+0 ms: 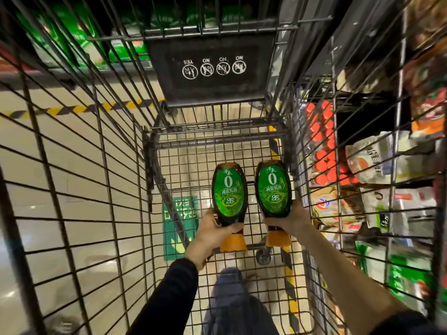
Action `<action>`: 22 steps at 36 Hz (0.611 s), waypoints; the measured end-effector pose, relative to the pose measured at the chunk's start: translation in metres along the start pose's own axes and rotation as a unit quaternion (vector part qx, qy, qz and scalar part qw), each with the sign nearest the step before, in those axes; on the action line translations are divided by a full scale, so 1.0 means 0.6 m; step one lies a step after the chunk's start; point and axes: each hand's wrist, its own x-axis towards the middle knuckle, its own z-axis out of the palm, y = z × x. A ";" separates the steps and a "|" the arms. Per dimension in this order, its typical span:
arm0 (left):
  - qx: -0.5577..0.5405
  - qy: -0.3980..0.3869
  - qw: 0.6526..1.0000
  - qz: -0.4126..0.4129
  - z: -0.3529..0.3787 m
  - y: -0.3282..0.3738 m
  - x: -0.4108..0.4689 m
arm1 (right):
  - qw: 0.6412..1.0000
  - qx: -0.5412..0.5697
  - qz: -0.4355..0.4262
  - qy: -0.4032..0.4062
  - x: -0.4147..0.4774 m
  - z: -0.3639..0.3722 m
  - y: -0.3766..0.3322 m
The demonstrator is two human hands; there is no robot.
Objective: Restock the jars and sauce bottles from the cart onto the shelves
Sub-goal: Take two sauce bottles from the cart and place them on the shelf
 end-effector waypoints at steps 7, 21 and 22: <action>-0.018 0.045 0.999 0.003 -0.025 0.030 -0.027 | 0.996 0.068 -0.062 0.018 -0.030 -0.011 -0.016; 0.034 0.110 0.981 0.159 -0.082 0.165 -0.228 | 0.944 0.198 -0.256 0.061 -0.199 -0.115 -0.097; 0.033 0.111 0.978 0.176 -0.084 0.174 -0.249 | 0.936 0.207 -0.279 0.063 -0.217 -0.127 -0.101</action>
